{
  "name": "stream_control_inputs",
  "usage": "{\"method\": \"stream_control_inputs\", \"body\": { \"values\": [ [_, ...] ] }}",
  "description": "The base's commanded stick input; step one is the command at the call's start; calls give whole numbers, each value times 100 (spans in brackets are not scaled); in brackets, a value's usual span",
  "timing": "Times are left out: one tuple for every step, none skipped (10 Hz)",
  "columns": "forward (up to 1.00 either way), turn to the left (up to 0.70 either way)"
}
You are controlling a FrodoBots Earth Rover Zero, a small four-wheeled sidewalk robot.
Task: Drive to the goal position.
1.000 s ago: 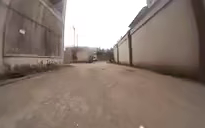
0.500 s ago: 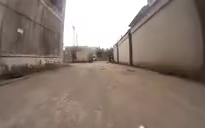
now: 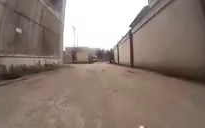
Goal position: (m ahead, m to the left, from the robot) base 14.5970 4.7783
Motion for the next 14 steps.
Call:
{"method": "stream_control_inputs", "body": {
  "values": [
    [30, 0],
    [30, 0],
    [30, 0],
    [30, 0],
    [30, 0],
    [30, 0],
    [30, 0],
    [30, 0],
    [30, 0],
    [30, 0],
    [30, 0],
    [30, 0],
    [30, 0],
    [30, 0]
  ]
}}
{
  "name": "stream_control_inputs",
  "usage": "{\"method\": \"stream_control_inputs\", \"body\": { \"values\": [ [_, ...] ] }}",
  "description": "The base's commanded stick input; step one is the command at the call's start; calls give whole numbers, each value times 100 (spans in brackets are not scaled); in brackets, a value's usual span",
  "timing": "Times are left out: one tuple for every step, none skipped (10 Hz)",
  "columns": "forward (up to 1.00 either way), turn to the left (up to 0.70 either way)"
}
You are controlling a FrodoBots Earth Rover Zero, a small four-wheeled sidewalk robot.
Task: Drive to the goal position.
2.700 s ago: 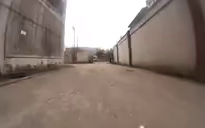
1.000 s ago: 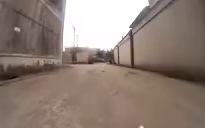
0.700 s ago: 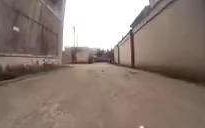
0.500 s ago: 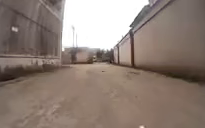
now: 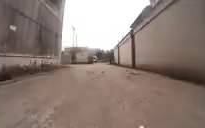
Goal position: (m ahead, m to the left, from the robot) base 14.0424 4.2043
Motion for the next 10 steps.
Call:
{"method": "stream_control_inputs", "body": {
  "values": [
    [30, 0],
    [30, 0],
    [30, 0],
    [30, 0],
    [30, 0],
    [30, 0],
    [30, 0],
    [30, 0],
    [30, 0],
    [30, 0]
  ]
}}
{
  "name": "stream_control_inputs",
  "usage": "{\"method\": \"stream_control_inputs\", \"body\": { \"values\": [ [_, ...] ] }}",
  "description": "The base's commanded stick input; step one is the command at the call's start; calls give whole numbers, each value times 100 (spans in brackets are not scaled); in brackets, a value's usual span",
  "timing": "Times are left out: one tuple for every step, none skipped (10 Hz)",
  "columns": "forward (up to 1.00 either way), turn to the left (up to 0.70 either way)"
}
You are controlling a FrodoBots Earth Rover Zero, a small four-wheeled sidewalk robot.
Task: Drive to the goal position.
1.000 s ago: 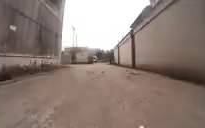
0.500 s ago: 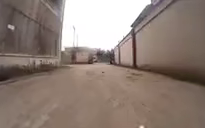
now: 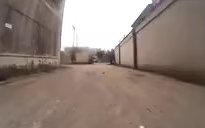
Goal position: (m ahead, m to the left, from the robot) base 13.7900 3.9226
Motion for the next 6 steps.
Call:
{"method": "stream_control_inputs", "body": {
  "values": [
    [30, 0],
    [30, 0],
    [30, 0],
    [30, 0],
    [30, 0],
    [30, 0]
  ]
}}
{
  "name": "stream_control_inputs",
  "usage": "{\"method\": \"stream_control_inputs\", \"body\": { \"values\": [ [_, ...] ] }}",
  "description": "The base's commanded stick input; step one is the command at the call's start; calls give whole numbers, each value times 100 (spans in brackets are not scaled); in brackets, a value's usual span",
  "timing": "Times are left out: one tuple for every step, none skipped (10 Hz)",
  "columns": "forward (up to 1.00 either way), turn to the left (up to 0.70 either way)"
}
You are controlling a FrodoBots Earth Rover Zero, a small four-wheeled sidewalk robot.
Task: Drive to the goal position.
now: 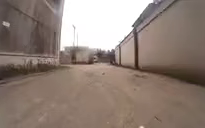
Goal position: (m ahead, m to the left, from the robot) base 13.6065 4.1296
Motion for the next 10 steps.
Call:
{"method": "stream_control_inputs", "body": {
  "values": [
    [30, 0],
    [30, 0],
    [30, 0],
    [30, 0],
    [30, 0],
    [30, 0],
    [30, 0],
    [30, 0],
    [30, 0],
    [30, 0]
  ]
}}
